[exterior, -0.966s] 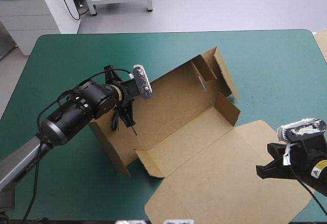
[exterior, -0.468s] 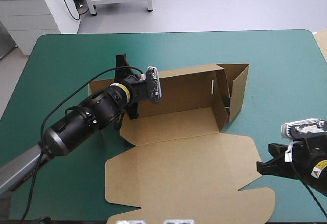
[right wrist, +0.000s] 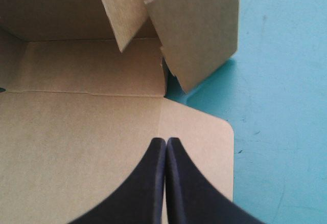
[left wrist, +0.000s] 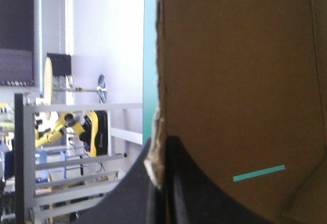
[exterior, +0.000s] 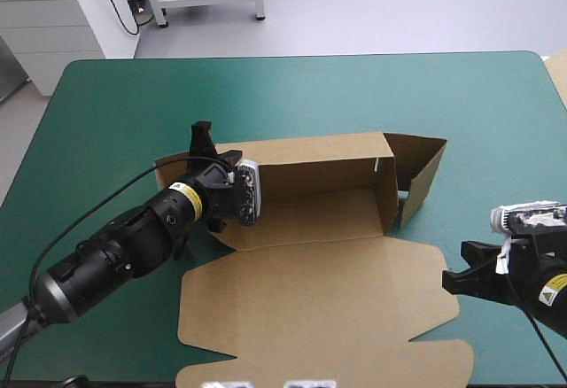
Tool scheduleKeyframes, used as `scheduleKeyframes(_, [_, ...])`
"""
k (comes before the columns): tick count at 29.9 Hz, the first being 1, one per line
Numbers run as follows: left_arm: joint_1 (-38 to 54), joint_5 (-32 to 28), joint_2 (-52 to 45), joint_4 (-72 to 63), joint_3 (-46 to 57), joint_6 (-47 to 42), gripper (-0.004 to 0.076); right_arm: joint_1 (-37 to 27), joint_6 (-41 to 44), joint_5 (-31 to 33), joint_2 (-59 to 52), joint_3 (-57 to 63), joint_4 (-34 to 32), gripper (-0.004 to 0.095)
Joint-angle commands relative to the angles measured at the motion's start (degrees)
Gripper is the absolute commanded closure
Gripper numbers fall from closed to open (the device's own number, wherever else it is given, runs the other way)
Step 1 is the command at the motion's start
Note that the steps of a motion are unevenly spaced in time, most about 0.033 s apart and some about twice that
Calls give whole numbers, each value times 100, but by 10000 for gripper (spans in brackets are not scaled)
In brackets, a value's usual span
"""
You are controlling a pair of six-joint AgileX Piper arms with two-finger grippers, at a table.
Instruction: Fold the box
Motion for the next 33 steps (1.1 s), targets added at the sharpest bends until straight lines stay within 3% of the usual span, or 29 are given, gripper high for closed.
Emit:
scheduleKeyframes(1, [-42,-887,-210,354,115,-90,731,-37,-34,-388,14,-200,203,929])
scheduleKeyframes(8, [-29,-1010,-165,816,580,-456,731,-37,-52,-943,116,-222,267,928])
scheduleKeyframes(16, [-29,-793,-165,1703,675,-1640,731,-37,-317,-730,878,-1016,312,927])
scheduleKeyframes(23, [-29,-433,68,2092,675,-2134,731,-37,-317,-404,2113,-2065,-161,927])
scheduleKeyframes(33, [-29,-98,92,2446,675,-2654,731,-70,-350,-531,4108,-3513,-187,929])
